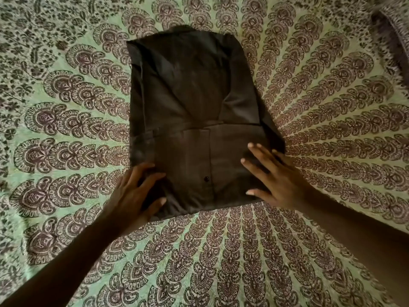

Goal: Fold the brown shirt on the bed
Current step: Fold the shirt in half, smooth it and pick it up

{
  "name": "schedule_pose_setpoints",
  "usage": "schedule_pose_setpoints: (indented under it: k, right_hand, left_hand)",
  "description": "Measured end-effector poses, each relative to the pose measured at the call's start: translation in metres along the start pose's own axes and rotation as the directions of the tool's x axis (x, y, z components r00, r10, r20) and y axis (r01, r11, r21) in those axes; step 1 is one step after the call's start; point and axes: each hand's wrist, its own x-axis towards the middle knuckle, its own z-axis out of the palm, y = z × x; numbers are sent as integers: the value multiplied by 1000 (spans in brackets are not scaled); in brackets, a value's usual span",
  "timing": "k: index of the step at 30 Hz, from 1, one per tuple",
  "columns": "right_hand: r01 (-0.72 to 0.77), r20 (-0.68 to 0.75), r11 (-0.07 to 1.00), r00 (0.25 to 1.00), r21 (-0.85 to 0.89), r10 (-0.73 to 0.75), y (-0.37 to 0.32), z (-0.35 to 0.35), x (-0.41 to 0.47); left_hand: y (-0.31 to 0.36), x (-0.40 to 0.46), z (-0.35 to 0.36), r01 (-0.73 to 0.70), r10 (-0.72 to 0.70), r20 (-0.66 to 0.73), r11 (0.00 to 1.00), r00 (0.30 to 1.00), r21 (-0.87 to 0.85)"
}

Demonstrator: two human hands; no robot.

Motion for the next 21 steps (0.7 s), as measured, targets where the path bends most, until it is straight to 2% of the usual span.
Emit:
schedule_pose_setpoints:
  k: [2, 5, 15, 18, 21]
  right_hand:
    - [81, 18, 997, 997, 19, -81, -5, 8, -22]
    - [79, 67, 996, 994, 36, -81, -5, 20, -47]
    - [64, -202, 997, 978, 37, -55, -6, 23, -42]
    - [-8, -254, 995, 967, 95, 32, -4, 17, -39]
    - [-65, -244, 981, 964, 181, 109, -1, 10, -39]
  left_hand:
    - [-8, -29, 6, -112, 106, 90, 991, 990, 68]
    - [-24, -52, 19, -173, 150, 170, 977, 974, 126]
    - [-5, -46, 26, -27, 26, -59, 1000, 998, -9]
    - [-3, -40, 20, 3, -13, -106, 996, 994, -93]
    - [1, -35, 7, -31, 8, -126, 982, 992, -186]
